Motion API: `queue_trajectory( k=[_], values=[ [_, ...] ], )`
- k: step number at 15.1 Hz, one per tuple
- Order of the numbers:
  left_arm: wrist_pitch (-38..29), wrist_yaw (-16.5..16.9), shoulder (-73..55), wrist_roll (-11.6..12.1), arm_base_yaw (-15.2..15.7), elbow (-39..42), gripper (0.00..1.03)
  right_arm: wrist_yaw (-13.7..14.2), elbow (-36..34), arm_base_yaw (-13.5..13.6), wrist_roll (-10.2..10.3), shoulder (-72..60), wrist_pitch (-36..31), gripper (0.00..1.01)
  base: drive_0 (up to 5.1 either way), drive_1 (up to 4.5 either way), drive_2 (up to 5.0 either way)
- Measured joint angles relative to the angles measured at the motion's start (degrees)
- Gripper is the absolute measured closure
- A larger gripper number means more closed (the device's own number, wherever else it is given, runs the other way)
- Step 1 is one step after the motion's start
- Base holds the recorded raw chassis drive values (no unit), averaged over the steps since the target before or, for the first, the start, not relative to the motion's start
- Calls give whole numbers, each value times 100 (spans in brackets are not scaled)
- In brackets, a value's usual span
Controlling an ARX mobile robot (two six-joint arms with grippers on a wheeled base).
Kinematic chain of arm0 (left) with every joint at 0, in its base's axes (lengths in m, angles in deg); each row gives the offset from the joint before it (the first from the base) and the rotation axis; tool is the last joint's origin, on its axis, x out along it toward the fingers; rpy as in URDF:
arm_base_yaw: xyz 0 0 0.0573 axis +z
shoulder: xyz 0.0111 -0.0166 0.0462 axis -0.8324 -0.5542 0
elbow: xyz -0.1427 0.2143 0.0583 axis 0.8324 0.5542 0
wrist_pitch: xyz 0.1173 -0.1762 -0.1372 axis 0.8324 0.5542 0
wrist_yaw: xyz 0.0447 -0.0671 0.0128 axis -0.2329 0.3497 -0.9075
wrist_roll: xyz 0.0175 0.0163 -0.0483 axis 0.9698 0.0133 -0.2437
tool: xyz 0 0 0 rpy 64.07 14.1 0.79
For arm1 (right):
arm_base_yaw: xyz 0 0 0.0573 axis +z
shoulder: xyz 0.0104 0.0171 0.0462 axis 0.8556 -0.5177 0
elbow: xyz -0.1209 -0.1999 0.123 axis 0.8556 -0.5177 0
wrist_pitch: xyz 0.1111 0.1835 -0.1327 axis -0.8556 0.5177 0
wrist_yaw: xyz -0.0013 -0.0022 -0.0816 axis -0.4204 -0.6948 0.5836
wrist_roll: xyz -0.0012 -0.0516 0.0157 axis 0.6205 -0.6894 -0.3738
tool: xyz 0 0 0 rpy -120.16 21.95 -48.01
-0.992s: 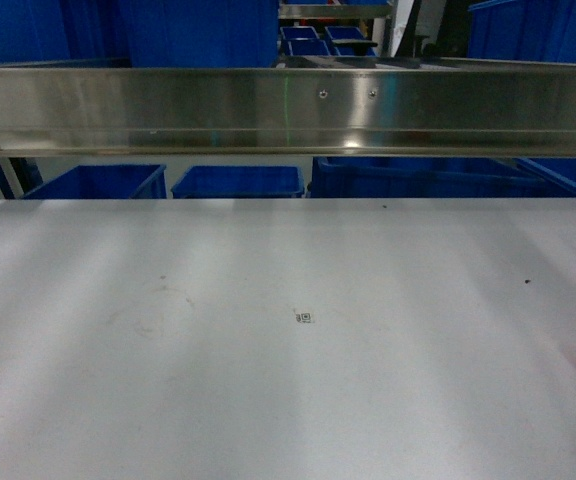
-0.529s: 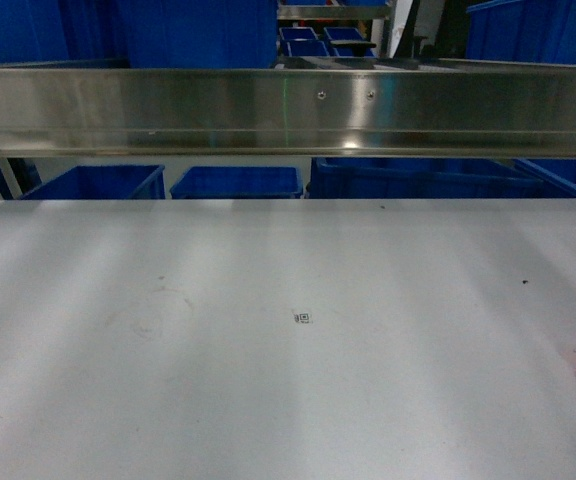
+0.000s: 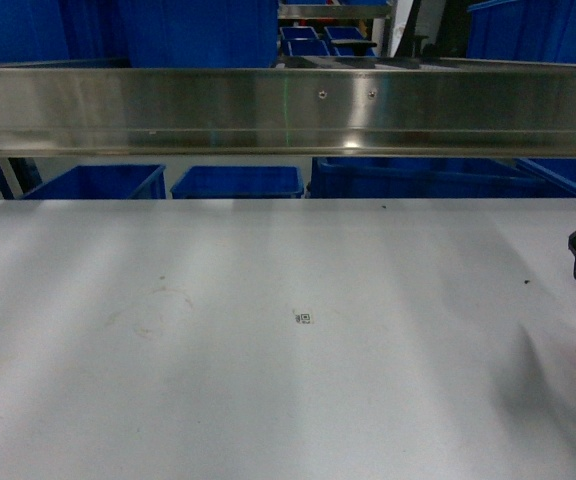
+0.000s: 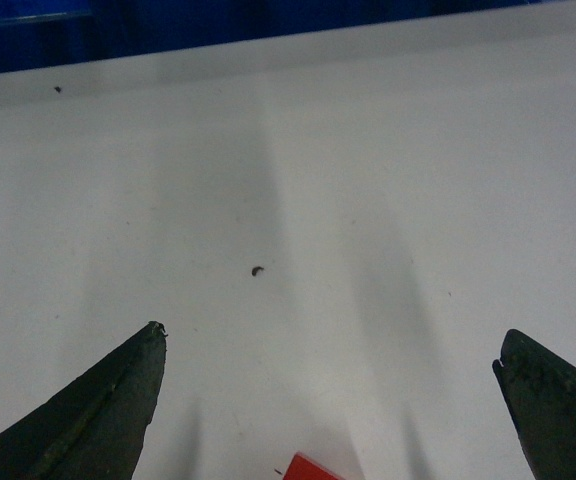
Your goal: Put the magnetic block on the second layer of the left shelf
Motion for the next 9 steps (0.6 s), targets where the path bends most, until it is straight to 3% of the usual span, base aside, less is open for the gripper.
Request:
queue_trajectory(
  k=[3,9],
  values=[
    [0,0,0,0,0,0,5,149,-306,-4,378,-254,-101,3,0,0,0],
    [-2,0,0,0,0,0,5,422,-507,212,413,-476,-439,3,0,0,0]
  ],
)
